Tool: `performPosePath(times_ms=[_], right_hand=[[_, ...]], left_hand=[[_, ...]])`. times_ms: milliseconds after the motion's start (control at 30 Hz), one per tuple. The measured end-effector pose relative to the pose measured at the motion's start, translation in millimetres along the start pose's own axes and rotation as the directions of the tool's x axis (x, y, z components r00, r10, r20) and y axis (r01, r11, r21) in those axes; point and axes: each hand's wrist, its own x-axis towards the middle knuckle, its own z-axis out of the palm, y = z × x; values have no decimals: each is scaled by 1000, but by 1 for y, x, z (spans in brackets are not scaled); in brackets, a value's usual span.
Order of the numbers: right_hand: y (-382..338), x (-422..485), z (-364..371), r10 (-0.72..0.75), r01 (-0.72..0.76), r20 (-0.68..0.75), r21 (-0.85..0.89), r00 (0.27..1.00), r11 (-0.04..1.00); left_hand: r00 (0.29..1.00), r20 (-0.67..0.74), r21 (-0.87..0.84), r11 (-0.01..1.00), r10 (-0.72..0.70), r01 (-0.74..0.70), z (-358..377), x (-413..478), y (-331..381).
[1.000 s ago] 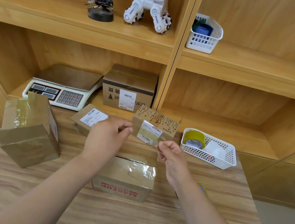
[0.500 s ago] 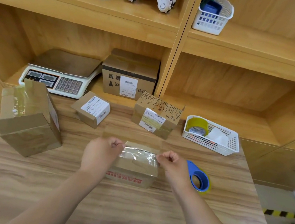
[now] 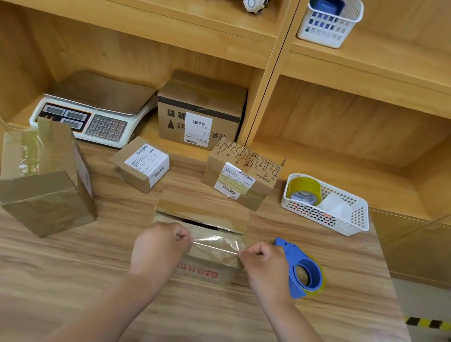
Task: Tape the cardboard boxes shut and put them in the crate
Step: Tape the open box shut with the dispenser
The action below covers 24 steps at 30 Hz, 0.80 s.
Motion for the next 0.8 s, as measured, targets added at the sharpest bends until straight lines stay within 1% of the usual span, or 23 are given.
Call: performPosePath(times_ms=[233, 433, 567, 800], right_hand=[[2, 0, 1, -14, 14, 10, 6, 1000, 1000], [1, 0, -2, -7, 6, 34, 28, 999, 1000], [1, 0, -3, -10, 9, 34, 35, 999, 999], [0, 0, -2, 4, -6, 49, 31, 999, 999]], left_hand=[[1000, -16, 27, 1000, 4, -4, 8, 2, 0], [1000, 12, 43, 999, 26, -27, 12, 8, -3], [998, -17, 100, 993, 59, -57, 14, 9, -6], [992, -89, 58, 995, 91, -86, 20, 7, -13]])
